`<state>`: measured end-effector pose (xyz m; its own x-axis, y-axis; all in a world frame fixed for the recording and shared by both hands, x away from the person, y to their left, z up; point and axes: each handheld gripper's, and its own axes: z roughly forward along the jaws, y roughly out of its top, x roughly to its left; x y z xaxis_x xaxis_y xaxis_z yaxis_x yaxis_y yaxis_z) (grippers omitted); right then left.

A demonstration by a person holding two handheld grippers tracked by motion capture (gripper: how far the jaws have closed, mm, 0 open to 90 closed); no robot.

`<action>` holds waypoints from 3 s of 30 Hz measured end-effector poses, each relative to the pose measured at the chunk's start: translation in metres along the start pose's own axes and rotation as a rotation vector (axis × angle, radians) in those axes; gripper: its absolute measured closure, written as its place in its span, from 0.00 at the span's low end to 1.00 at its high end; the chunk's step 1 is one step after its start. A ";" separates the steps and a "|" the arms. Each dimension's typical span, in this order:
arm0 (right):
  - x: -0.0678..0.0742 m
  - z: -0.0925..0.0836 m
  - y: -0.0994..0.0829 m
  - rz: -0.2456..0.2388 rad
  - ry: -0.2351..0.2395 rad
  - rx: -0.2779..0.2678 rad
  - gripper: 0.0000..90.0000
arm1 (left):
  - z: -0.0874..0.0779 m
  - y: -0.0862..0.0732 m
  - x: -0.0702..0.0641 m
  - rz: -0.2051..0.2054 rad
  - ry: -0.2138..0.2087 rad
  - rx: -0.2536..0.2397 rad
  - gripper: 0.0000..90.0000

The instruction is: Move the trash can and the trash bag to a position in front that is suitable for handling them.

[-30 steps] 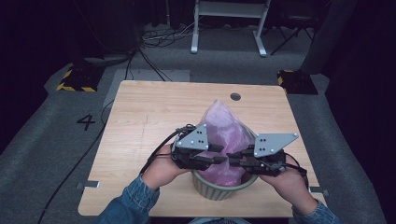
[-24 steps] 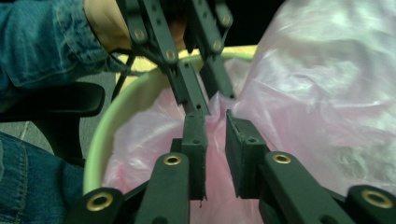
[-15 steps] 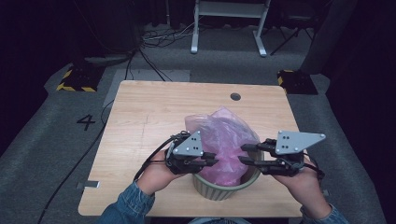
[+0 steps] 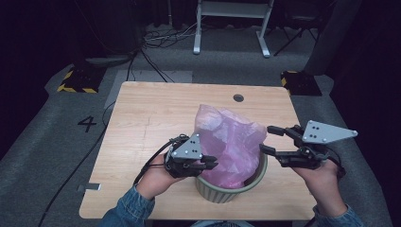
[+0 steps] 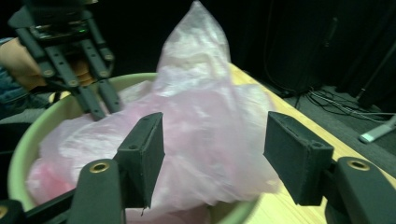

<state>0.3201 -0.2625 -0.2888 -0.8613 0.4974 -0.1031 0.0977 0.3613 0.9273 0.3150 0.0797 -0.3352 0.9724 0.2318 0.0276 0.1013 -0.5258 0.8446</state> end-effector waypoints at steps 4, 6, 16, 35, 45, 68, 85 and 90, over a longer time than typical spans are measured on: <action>-0.010 -0.001 -0.002 0.019 -0.010 0.012 0.40 | -0.002 0.004 0.001 -0.003 0.012 -0.025 0.86; -0.015 0.002 -0.002 0.022 -0.007 0.021 0.39 | -0.003 0.009 0.001 0.009 0.010 -0.041 0.85; -0.003 0.025 0.006 -0.007 0.181 0.128 0.93 | 0.002 0.032 -0.007 0.079 0.079 -0.085 0.54; 0.034 0.024 0.032 -0.073 0.225 0.089 0.91 | 0.018 0.054 -0.017 0.104 0.111 -0.123 0.78; 0.027 0.011 0.036 -0.044 0.225 0.041 0.70 | 0.017 0.052 -0.021 0.137 0.146 -0.116 0.99; 0.017 0.018 0.042 -0.022 0.268 0.065 1.00 | 0.009 0.052 -0.024 0.169 0.165 -0.147 1.00; -0.012 0.002 0.032 0.050 0.131 0.047 1.00 | -0.014 0.026 -0.011 0.103 0.197 -0.165 1.00; -0.020 -0.002 0.027 0.071 0.104 0.039 1.00 | -0.028 0.014 -0.007 0.083 0.216 -0.180 1.00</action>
<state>0.3392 -0.2644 -0.2612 -0.8985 0.4391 0.0021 0.1780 0.3598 0.9159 0.3033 0.0936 -0.3091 0.9064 0.3734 0.1972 -0.0339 -0.4012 0.9154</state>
